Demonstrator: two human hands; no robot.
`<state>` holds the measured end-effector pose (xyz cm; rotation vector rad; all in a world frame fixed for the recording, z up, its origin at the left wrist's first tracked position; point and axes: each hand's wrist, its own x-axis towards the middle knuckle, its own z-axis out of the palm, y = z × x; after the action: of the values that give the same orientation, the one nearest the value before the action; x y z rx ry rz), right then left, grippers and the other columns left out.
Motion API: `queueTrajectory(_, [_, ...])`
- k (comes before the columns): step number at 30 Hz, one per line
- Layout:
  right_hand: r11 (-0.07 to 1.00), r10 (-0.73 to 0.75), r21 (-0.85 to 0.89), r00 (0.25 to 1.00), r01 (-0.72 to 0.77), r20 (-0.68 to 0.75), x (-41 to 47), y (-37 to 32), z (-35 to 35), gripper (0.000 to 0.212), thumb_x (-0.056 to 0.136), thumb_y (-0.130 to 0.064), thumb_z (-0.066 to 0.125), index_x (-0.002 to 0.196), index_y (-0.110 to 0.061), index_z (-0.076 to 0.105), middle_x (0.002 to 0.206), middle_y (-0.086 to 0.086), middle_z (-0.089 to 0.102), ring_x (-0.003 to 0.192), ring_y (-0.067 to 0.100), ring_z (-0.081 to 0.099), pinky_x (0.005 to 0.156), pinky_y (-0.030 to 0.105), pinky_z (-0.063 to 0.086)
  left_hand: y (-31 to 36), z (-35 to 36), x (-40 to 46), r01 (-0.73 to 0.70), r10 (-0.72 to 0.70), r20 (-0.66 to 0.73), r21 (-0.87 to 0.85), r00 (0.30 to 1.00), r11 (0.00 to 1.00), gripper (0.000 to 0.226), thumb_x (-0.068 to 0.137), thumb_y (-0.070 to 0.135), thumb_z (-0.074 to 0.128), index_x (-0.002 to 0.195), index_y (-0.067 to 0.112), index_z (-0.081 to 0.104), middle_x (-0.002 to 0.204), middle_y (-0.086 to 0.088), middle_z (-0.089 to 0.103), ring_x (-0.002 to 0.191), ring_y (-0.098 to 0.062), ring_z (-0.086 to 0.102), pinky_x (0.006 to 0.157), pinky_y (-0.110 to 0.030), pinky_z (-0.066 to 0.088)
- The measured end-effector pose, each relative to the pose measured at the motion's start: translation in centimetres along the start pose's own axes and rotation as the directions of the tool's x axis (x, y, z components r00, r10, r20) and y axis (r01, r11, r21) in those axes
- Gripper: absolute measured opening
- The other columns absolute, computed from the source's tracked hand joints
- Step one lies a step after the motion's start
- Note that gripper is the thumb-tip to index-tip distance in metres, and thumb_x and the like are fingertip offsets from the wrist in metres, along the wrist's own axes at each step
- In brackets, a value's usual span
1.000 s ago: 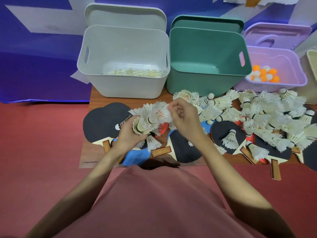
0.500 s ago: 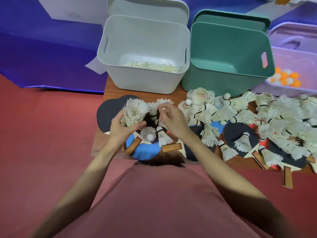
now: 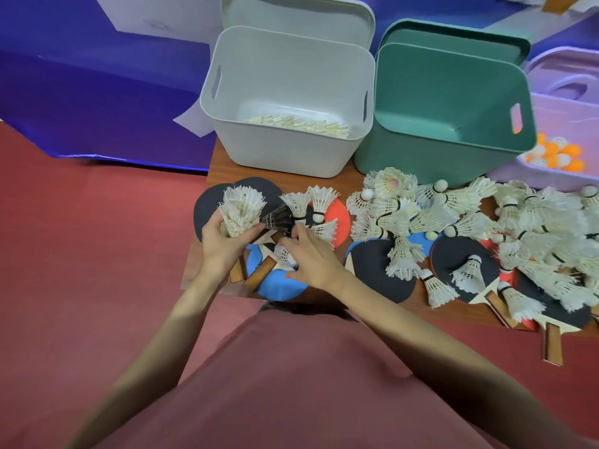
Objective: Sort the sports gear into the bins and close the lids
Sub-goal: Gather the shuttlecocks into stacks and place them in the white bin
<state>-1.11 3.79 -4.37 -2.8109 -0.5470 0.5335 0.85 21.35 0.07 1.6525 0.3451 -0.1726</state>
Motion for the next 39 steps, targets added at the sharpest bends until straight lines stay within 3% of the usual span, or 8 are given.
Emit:
queueTrajectory(3, [0.999, -0.014, -0.034, 0.999, 0.012, -0.046, 0.4, 0.0, -0.4, 0.038, 0.084, -0.013, 0.066, 0.119, -0.010, 0.050, 0.115, 0.011, 0.042, 0.104, 0.028, 0.048, 0.068, 0.032, 0.036, 0.4, 0.0, 0.1, -0.005, 0.005, 0.007, -0.027, 1.000, 1.000, 0.031, 0.074, 0.000, 0.078, 0.094, 0.015, 0.060, 0.067, 0.013, 0.064, 0.055, 0.005, 0.056, 0.051, -0.009, 0.041])
queueTrajectory(6, [0.967, 0.106, 0.247, 0.982, -0.065, -0.158, -0.2, 1.0, -2.1, 0.031, 0.083, -0.019, 0.068, 0.110, -0.012, 0.054, 0.110, 0.006, 0.049, 0.098, 0.023, 0.053, 0.073, 0.030, 0.042, 0.8, -0.2, 0.3, -0.015, 0.015, 0.009, -0.013, 1.000, 1.000, 0.031, 0.074, 0.001, 0.078, 0.094, 0.018, 0.060, 0.072, 0.010, 0.064, 0.055, 0.005, 0.057, 0.050, -0.009, 0.042])
queueTrajectory(13, [0.429, 0.627, 0.902, 0.732, -0.039, -0.267, -4.1, 4.4, -6.1, 0.040, 0.082, -0.014, 0.071, 0.108, -0.016, 0.041, 0.083, 0.002, 0.050, 0.072, 0.007, 0.055, 0.069, 0.027, 0.048, 0.7, 1.0, 0.0, -0.028, 0.026, 0.057, 0.034, 0.998, 0.999, 0.035, 0.072, 0.007, 0.081, 0.099, 0.021, 0.064, 0.089, 0.004, 0.070, 0.074, -0.002, 0.066, 0.059, -0.015, 0.049])
queueTrajectory(16, [0.256, 0.615, 0.964, 0.759, 0.065, -0.215, -5.3, 5.6, -6.9, 0.057, 0.093, -0.012, 0.056, 0.139, -0.032, 0.029, 0.090, 0.028, 0.047, 0.071, 0.009, 0.056, 0.083, 0.036, 0.053, 0.9, 2.2, -0.3, -0.043, 0.036, 0.112, 0.062, 0.993, 0.997, 0.036, 0.071, 0.007, 0.082, 0.101, 0.014, 0.063, 0.085, 0.005, 0.068, 0.066, 0.003, 0.062, 0.056, -0.011, 0.046])
queueTrajectory(20, [0.185, 0.571, 0.981, 0.805, 0.064, -0.160, -6.0, 6.9, -6.5, 0.056, 0.095, -0.024, 0.052, 0.129, -0.062, 0.030, 0.117, 0.027, 0.049, 0.082, 0.025, 0.066, 0.077, 0.040, 0.058, 1.4, 3.5, -0.5, -0.081, 0.066, 0.200, 0.070, 0.978, 0.994, 0.035, 0.072, 0.005, 0.080, 0.102, 0.011, 0.062, 0.080, 0.004, 0.064, 0.055, 0.005, 0.055, 0.053, -0.007, 0.041])
queueTrajectory(27, [0.352, 0.638, 0.924, 0.685, 0.147, -0.352, -7.8, 6.1, -8.0, 0.013, 0.093, -0.014, 0.058, 0.099, -0.007, 0.049, 0.086, 0.013, 0.057, 0.076, 0.011, 0.060, 0.073, 0.046, 0.050, 1.7, 5.0, -1.0, -0.158, 0.105, 0.326, 0.141, 0.940, 0.977, 0.042, 0.070, 0.006, 0.082, 0.106, 0.010, 0.061, 0.083, 0.009, 0.063, 0.064, 0.008, 0.058, 0.056, -0.008, 0.043])
queueTrajectory(33, [0.611, 0.430, 0.749, 0.688, 0.255, -0.585, -7.8, 4.3, -9.8, 0.009, 0.085, -0.018, 0.068, 0.088, -0.010, 0.072, 0.089, 0.005, 0.062, 0.091, 0.015, 0.056, 0.084, 0.034, 0.047, 1.8, 5.7, -1.3, -0.168, 0.102, 0.398, 0.134, 0.912, 0.977, 0.052, 0.065, 0.009, 0.085, 0.111, 0.011, 0.061, 0.102, 0.003, 0.070, 0.096, -0.009, 0.067, 0.080, -0.021, 0.053])
queueTrajectory(39, [0.840, 0.203, 0.525, 0.819, 0.136, -0.537, -6.3, 3.0, -8.9, 0.032, 0.091, -0.036, 0.052, 0.085, -0.012, 0.073, 0.129, 0.008, 0.043, 0.120, 0.019, 0.035, 0.102, 0.024, 0.031, 2.4, 6.7, -2.0, -0.148, 0.096, 0.457, 0.079, 0.884, 0.986, 0.047, 0.068, -0.002, 0.081, 0.108, 0.014, 0.061, 0.086, 0.013, 0.072, 0.081, -0.003, 0.068, 0.064, -0.015, 0.051])
